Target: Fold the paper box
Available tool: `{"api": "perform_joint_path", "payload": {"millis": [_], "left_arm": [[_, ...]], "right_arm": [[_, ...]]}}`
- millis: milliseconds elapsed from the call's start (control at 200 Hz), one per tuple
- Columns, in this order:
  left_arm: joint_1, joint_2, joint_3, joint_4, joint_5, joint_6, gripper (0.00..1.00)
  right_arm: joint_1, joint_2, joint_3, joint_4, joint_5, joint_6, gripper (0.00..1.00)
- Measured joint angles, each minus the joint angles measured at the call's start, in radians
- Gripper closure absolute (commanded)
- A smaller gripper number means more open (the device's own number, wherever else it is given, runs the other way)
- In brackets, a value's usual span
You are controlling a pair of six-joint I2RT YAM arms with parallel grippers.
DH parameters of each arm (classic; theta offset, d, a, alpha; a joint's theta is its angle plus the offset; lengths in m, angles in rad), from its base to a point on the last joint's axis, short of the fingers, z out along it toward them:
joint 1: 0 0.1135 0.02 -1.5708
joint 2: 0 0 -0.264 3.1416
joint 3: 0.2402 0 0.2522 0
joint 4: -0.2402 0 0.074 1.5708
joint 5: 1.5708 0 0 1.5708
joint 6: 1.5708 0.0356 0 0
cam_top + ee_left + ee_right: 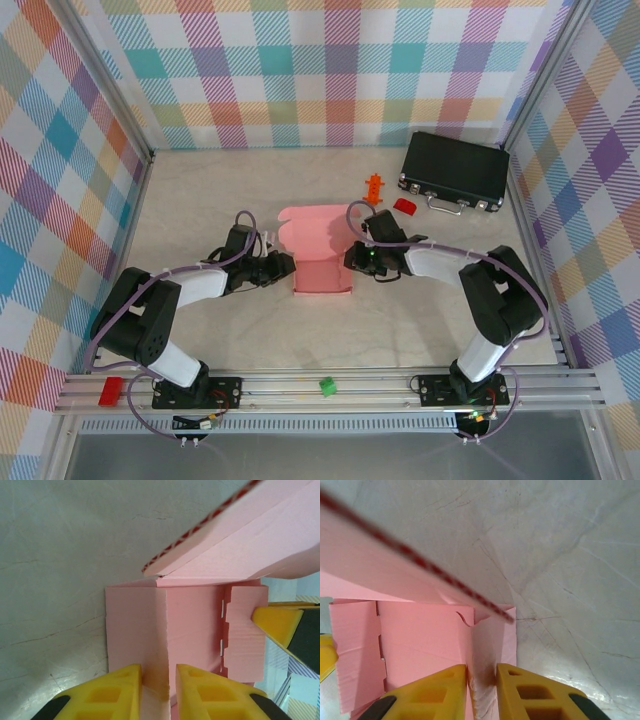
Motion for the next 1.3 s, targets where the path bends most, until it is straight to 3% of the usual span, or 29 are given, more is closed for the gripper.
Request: {"api": "perform_joint_path", "payload": {"millis": [670, 1300], "left_arm": [[-0.013, 0.012, -0.008, 0.028, -0.011, -0.019, 0.79], [-0.019, 0.012, -0.016, 0.021, -0.037, -0.018, 0.73]], "right_arm": [[0.093, 0.084, 0.15, -0.209, 0.24, -0.115, 0.81], [0.165, 0.166, 0.279, -0.363, 0.394, -0.164, 0.87]]}}
